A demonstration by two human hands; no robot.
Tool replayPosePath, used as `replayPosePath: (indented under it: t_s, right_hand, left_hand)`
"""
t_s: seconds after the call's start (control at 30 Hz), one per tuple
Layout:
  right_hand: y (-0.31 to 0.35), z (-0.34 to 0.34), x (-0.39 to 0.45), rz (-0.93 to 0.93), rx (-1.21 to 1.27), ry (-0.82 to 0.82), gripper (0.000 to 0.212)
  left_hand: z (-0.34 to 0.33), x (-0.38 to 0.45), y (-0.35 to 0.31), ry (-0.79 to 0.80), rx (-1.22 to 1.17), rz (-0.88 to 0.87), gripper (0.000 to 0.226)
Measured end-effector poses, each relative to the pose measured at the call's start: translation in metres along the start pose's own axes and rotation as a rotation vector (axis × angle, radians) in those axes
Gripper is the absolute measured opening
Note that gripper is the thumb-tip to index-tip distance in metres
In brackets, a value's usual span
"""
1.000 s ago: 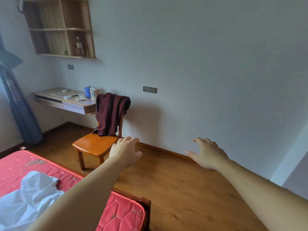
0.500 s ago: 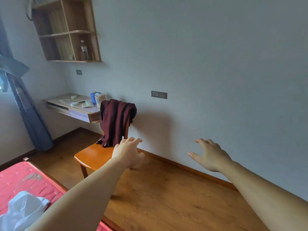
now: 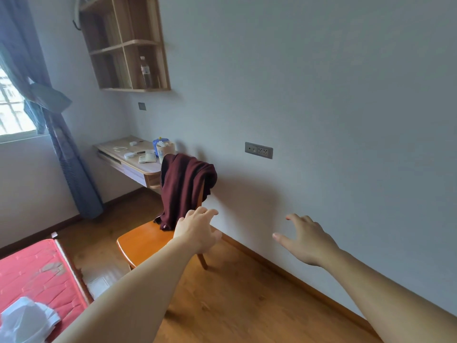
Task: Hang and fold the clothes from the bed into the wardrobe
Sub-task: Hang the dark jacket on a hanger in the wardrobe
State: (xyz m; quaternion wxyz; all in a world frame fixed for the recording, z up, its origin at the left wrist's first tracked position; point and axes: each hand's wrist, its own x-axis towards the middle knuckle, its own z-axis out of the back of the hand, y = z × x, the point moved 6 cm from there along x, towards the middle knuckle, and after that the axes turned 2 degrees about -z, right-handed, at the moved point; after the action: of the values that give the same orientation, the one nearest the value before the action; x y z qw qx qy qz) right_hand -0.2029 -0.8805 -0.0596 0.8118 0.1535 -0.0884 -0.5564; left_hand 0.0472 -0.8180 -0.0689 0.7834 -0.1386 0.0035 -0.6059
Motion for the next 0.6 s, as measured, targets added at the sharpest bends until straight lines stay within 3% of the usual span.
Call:
replayPosePath:
  t_s: [0.37, 0.6]
  right_hand:
    - [-0.004, -0.012, 0.247, 0.135, -0.236, 0.121, 0.071]
    - [0.042, -0.011, 0.386, 0.266, -0.208, 0.127, 0.068]
  left_hand:
    - [-0.066, 0.205, 0.062, -0.028, -0.106, 0.163, 0.058]
    - [-0.062, 0.313, 0.121, -0.042, -0.090, 0.266, 0.058]
